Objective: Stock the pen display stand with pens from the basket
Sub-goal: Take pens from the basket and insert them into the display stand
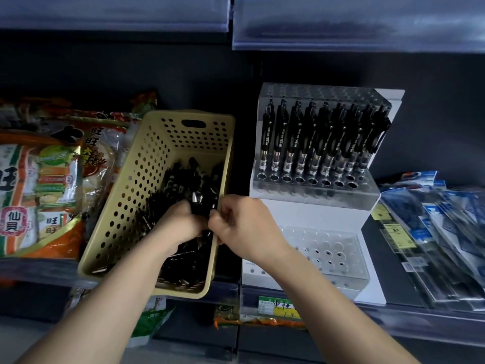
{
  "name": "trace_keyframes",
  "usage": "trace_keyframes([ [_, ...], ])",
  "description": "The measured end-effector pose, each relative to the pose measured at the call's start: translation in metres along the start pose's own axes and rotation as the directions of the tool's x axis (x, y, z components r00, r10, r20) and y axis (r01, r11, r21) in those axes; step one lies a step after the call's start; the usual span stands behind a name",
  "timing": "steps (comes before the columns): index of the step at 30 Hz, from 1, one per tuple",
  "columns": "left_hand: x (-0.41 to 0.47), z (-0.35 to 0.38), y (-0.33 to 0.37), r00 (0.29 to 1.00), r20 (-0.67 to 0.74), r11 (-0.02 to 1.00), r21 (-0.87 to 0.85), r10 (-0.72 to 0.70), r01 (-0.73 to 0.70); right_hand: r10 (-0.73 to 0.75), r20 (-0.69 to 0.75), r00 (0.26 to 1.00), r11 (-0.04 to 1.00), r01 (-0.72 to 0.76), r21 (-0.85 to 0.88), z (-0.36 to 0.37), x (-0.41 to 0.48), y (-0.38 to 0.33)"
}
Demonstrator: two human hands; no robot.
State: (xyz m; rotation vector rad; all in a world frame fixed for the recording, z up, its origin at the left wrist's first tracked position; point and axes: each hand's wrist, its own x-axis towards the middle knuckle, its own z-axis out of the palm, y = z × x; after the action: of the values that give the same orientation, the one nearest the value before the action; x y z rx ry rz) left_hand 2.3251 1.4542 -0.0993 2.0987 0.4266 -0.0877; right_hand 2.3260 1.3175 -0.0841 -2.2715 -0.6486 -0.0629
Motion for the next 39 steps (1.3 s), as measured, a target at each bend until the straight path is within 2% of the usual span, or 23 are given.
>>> trace_keyframes([
  [6,0.006,-0.013,0.005,0.983,-0.145,0.932,-0.359,-0.115,0.056,0.025,-0.015,1.000,0.999,-0.025,0.044,0.005,0.001,0.004],
  [11,0.015,-0.018,0.004,0.957,-0.230,0.856,-0.515,-0.177,0.034,0.043,-0.042,0.998,0.997,-0.040,0.065,0.007,0.001,0.005],
  [13,0.022,-0.021,0.004,0.932,-0.297,0.850,-0.526,-0.210,0.024,0.049,-0.053,0.997,0.997,-0.045,0.063,0.007,0.001,0.005],
  [18,0.033,-0.023,0.007,0.911,-0.387,0.886,-0.461,-0.144,-0.056,0.063,-0.089,0.994,0.997,-0.057,0.061,0.009,0.002,0.005],
  [23,0.038,-0.032,0.013,0.885,-0.448,0.835,-0.530,-0.130,-0.145,0.060,-0.115,0.992,0.997,-0.055,0.046,0.011,0.003,0.004],
  [28,0.036,-0.040,0.018,0.842,-0.535,0.763,-0.574,-0.075,-0.297,0.031,-0.159,0.987,1.000,-0.031,0.002,0.015,0.003,0.009],
  [30,0.032,-0.044,0.024,0.828,-0.557,0.684,-0.629,-0.065,-0.370,0.010,-0.163,0.987,1.000,-0.013,-0.012,0.020,0.003,0.012],
  [33,0.020,-0.053,0.039,0.852,-0.523,0.467,-0.760,-0.028,-0.452,0.004,-0.156,0.988,1.000,-0.002,0.014,0.023,0.003,0.013],
  [36,0.004,-0.061,0.057,0.886,-0.462,0.252,-0.853,0.042,-0.457,-0.005,-0.212,0.977,0.999,0.013,0.036,0.020,0.000,0.008],
  [38,-0.010,-0.060,0.067,0.905,-0.415,0.148,-0.893,0.096,-0.425,0.014,-0.293,0.956,0.975,0.052,0.217,0.017,-0.006,-0.005],
  [39,-0.018,-0.058,0.071,0.911,-0.391,0.119,-0.906,0.131,-0.406,0.075,-0.310,0.948,0.914,0.059,0.402,0.015,-0.009,-0.015],
])
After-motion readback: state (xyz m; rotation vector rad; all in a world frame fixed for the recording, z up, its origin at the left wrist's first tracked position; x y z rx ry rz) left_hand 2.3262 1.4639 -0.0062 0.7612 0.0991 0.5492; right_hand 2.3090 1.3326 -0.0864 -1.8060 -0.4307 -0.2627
